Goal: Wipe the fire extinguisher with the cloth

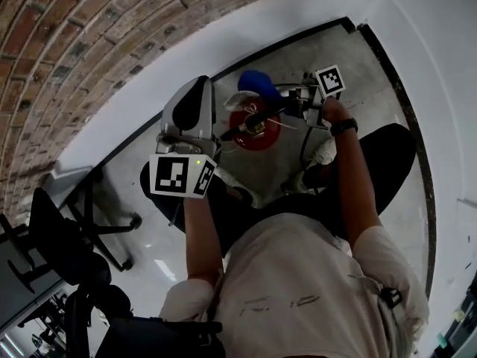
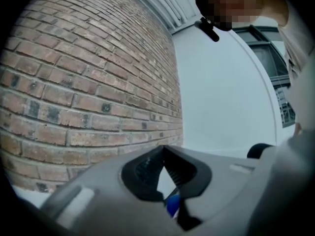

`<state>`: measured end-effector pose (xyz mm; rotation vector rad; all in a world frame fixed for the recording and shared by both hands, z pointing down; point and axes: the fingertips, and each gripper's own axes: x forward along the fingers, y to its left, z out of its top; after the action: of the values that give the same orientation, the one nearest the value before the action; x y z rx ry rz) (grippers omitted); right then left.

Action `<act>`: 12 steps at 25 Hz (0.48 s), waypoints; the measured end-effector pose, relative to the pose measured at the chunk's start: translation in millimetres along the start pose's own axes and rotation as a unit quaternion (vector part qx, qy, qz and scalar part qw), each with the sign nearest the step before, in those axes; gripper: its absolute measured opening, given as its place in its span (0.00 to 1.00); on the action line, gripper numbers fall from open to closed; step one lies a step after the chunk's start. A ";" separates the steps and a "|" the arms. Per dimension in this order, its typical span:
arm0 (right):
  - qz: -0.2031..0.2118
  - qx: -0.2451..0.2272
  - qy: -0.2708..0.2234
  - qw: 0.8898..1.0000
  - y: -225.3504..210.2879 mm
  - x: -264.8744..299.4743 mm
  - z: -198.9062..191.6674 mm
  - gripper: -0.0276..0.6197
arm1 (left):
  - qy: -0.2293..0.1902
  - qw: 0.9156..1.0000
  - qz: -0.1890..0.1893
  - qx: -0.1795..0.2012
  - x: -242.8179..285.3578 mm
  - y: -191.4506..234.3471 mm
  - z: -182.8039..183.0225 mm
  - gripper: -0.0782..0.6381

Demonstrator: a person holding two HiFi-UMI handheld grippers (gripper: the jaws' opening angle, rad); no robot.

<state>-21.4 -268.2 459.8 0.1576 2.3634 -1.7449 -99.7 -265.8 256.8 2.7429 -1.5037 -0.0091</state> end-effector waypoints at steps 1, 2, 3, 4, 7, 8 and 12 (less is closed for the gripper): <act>-0.006 -0.007 -0.003 1.000 -0.8 -1.1 0.2 0.12 | 0.000 1.000 -0.002 0.002 0.7 -1.1 1.1 0.11; -0.015 -0.016 -0.004 1.000 -2.7 -2.2 -0.1 0.12 | 0.001 1.000 -0.004 0.004 1.0 -1.5 1.9 0.11; -0.027 -0.025 -0.003 0.999 -6.3 -3.0 -1.4 0.12 | 0.004 1.000 -0.005 0.006 0.6 -1.1 2.4 0.11; -0.042 -0.033 -0.001 0.999 -12.2 -3.8 -3.9 0.12 | 0.006 1.000 -0.006 0.008 -0.2 0.0 2.9 0.11; -0.101 -0.057 0.005 0.993 -42.1 -10.2 -14.8 0.12 | 0.006 1.000 -0.004 0.013 -2.1 4.0 4.2 0.11; -0.127 -0.064 0.006 0.990 -56.7 -13.3 -19.1 0.12 | 0.003 1.000 -0.001 0.013 -2.5 6.2 3.9 0.11; -0.257 -0.054 -0.015 0.965 -132.8 -33.9 -42.9 0.11 | -0.003 1.000 0.021 -0.002 -7.0 22.0 -3.3 0.11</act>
<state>-19.5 -265.7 603.4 -0.5422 2.6299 -1.7811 -122.0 -271.7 260.4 2.7102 -1.5612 -0.0209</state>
